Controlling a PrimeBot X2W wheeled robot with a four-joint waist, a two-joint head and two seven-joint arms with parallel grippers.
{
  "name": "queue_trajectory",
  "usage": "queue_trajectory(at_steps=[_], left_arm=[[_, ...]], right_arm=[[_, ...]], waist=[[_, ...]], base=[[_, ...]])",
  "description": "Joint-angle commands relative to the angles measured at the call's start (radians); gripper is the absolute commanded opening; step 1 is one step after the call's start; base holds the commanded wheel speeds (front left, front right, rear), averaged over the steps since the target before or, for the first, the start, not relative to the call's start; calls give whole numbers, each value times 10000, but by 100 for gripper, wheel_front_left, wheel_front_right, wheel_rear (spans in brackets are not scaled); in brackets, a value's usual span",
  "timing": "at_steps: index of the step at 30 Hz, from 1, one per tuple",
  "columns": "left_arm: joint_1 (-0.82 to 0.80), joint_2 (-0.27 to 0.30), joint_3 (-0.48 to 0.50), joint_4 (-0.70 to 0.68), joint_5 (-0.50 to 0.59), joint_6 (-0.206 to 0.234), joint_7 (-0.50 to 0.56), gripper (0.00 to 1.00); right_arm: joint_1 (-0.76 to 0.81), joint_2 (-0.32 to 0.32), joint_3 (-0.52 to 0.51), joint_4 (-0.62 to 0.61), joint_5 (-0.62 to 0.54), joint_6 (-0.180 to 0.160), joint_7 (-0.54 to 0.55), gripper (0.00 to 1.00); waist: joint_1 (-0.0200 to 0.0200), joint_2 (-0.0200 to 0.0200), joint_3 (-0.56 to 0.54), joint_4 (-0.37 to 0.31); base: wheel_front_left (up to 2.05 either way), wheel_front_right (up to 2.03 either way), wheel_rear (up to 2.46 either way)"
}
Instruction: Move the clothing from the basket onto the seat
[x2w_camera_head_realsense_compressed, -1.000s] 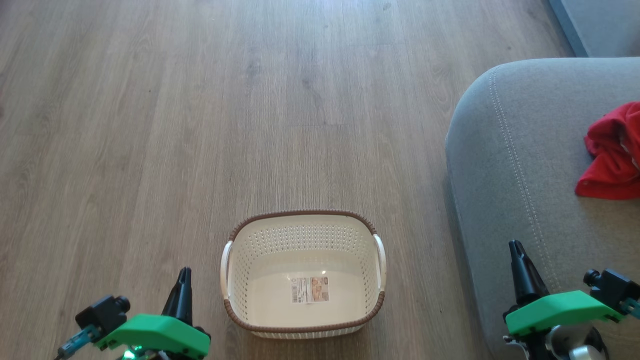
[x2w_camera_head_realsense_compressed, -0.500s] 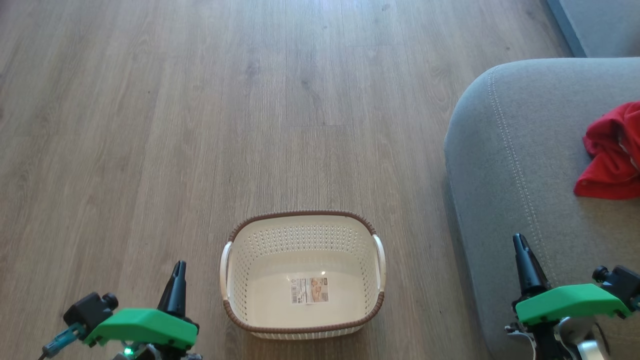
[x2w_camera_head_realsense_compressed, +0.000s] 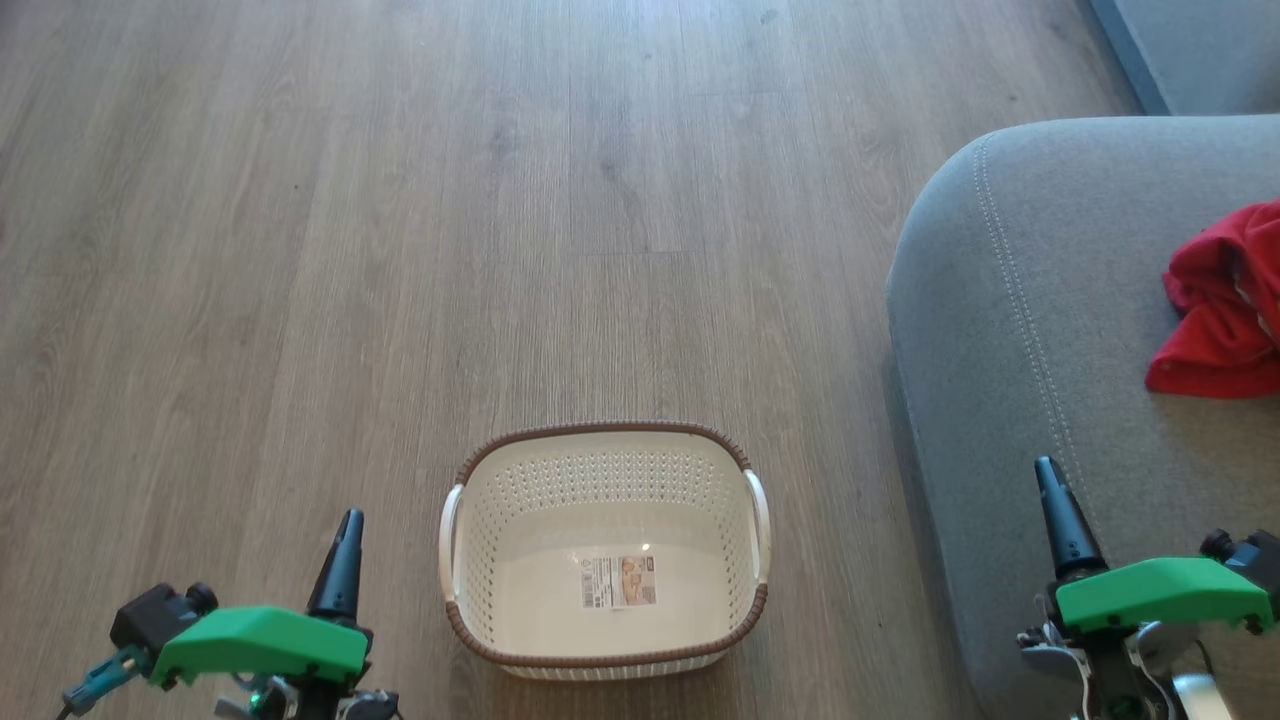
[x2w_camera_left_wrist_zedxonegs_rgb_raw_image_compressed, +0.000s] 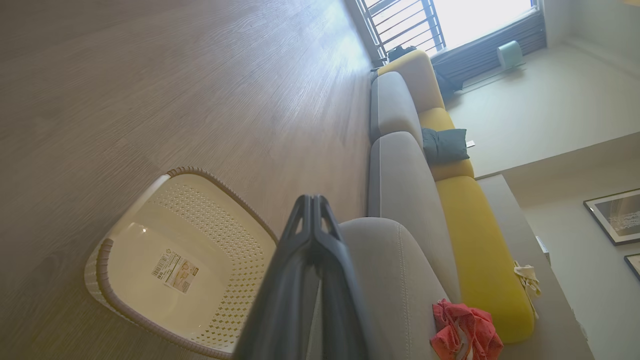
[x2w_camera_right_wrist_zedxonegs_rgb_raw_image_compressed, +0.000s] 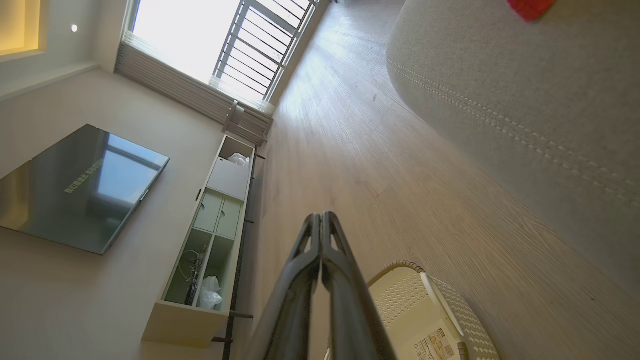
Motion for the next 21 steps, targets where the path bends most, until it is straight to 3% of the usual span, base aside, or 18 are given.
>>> queue_trajectory(at_steps=[1, 21], left_arm=[[-551, 129, 312, -256, -281, -119, 64, 0], [-839, 123, 782, -143, -2339, -510, 625, 0]], right_arm=[[-522, -5, 59, -328, 315, 1, 74, 0], [-720, 55, -183, -330, 2456, 1, 637, 0]], waist=[[-1, -1, -2, -2], [-1, -1, -32, -36]], base=[[0, 0, 0], [0, 0, 0]])
